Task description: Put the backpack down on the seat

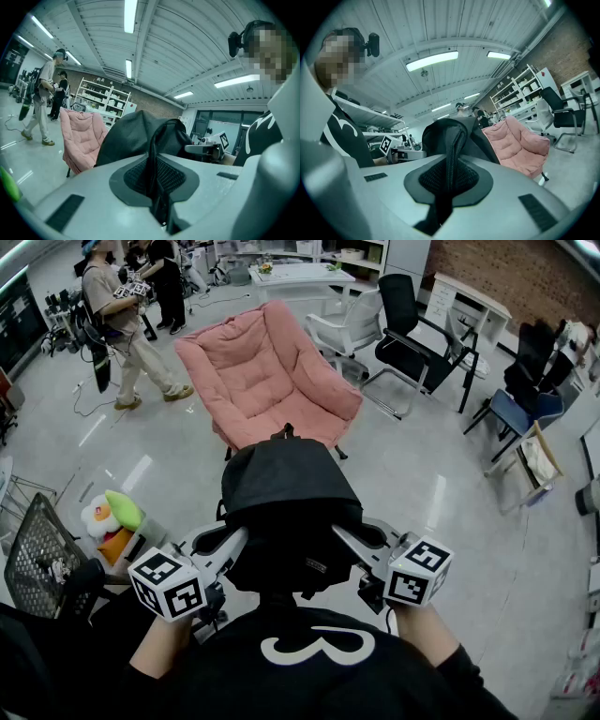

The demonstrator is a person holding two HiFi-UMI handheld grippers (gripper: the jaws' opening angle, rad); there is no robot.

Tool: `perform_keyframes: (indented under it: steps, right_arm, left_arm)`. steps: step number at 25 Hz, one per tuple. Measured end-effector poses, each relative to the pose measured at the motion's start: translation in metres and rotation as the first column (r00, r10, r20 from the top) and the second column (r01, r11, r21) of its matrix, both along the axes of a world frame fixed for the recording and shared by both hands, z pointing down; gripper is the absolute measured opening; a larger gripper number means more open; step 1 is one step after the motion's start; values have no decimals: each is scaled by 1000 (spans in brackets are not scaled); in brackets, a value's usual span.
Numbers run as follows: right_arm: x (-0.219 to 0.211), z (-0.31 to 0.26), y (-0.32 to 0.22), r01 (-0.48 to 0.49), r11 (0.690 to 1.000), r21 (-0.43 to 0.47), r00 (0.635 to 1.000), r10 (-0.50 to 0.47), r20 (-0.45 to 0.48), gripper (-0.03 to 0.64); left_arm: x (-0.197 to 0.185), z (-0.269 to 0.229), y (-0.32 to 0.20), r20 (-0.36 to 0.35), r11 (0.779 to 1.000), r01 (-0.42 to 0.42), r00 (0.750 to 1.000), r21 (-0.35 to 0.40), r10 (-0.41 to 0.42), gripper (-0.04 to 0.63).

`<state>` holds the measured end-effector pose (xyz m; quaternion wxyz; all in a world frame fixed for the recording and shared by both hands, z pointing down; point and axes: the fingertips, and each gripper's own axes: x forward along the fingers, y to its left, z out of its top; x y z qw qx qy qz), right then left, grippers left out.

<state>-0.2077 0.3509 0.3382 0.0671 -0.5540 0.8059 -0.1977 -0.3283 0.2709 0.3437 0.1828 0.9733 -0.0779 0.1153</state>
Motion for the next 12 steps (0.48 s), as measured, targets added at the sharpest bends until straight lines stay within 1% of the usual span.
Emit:
perform_keyframes:
  steps: [4, 12]
  right_arm:
    - [8, -4, 4, -13, 1000, -2, 1000, 13, 2, 29]
    - [17, 1, 2, -36, 999, -23, 999, 36, 2, 29]
  left_arm:
    - [7, -7, 5, 2, 1000, -9, 1000, 15, 9, 37]
    - [16, -3, 3, 3, 1000, -23, 1000, 4, 23, 37]
